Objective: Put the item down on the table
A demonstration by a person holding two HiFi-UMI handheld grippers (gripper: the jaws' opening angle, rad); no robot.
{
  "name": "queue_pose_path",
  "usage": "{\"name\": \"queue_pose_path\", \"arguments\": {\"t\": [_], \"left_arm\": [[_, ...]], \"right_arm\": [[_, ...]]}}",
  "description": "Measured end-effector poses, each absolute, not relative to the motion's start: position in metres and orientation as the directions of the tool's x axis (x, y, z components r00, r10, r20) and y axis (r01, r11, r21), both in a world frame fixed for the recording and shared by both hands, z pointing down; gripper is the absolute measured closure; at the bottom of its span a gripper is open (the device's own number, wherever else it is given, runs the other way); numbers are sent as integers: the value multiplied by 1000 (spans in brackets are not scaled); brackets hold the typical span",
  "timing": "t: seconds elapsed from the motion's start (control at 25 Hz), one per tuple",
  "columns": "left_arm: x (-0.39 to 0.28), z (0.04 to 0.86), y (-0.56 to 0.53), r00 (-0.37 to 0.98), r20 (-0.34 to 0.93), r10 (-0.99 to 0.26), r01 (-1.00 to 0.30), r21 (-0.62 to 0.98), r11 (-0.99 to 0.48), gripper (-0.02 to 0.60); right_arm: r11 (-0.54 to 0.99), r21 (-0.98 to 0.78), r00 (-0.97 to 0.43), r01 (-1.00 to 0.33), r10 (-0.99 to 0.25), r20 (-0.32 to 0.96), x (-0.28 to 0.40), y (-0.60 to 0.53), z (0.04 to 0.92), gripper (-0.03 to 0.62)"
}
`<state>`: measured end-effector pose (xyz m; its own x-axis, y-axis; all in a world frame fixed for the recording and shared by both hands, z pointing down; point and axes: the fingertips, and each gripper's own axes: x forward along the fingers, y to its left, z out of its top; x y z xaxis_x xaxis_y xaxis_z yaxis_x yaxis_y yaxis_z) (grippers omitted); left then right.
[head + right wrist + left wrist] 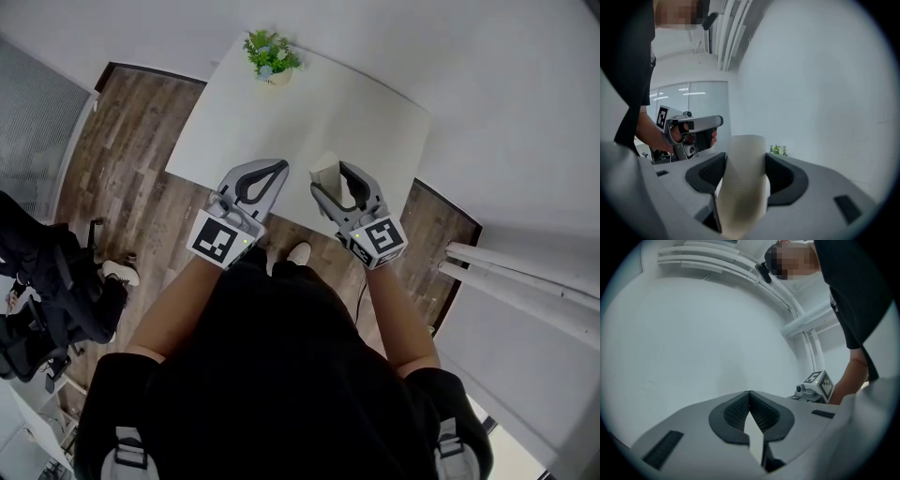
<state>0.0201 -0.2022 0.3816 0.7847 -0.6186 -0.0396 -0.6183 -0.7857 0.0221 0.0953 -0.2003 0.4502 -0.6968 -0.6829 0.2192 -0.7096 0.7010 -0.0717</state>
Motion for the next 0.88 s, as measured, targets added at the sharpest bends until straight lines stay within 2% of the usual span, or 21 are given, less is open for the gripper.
{"name": "queue_pose_path", "arguments": {"t": [0.44,0.88], "left_arm": [[18,398,-213,807,-32,-589,-589,20,-808,588],[4,408,-217,795,-24,-606,-605,42,-795,588]], "right_arm": [[718,-32,-677,-695,-640,364,82,-209,506,322],[761,2,-634,-649,-543,551,68,-210,562,322]]}}
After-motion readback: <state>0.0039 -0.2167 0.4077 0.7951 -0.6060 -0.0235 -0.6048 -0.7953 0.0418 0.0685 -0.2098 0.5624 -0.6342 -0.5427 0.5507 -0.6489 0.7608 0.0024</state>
